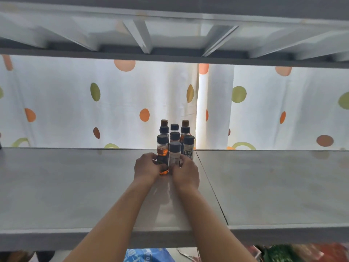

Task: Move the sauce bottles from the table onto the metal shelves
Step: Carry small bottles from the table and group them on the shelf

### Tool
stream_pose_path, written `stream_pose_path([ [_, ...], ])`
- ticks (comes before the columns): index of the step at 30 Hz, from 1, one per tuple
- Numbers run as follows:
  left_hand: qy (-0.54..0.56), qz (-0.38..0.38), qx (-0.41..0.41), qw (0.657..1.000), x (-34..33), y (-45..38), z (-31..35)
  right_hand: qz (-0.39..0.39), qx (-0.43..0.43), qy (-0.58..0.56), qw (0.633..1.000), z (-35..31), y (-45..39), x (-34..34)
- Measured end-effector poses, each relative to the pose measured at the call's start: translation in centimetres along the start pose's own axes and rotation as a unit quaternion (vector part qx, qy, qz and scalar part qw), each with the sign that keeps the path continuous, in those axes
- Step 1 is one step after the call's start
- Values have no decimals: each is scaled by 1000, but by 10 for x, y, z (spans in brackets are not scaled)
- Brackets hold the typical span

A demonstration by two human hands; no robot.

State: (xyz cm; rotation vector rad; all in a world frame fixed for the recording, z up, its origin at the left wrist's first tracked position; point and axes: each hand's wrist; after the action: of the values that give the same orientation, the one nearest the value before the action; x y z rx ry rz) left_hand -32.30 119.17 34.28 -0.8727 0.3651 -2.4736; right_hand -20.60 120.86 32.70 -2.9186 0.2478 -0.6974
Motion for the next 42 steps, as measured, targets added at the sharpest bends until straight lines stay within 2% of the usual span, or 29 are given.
stream_pose_path([
  [6,-10,19,-22,1000,-18,-25,-8,34,-45,27,998,-2,-29,-15],
  [10,29,73,-19,997,-30,-31,-20,37,-19,67,997,-2,-41,-25],
  [14,17,86,-39,995,-35,-38,-25,28,-5,72,997,0,-45,-26],
  [24,-20,72,-60,995,-46,-55,-33,4,-10,95,995,-5,-39,-23],
  [42,-13,81,-59,995,-48,-54,-36,-14,-18,113,993,-8,-34,-18],
])
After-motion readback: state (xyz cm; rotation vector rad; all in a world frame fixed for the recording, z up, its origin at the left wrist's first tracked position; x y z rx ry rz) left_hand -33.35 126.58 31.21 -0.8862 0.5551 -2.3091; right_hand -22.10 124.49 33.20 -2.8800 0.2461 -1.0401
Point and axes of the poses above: each hand's wrist, its own y-axis away from the middle knuckle, its own x-axis out of the back of the hand, z = x × y, and after that the axes turned 10 degrees about -x, right-handed
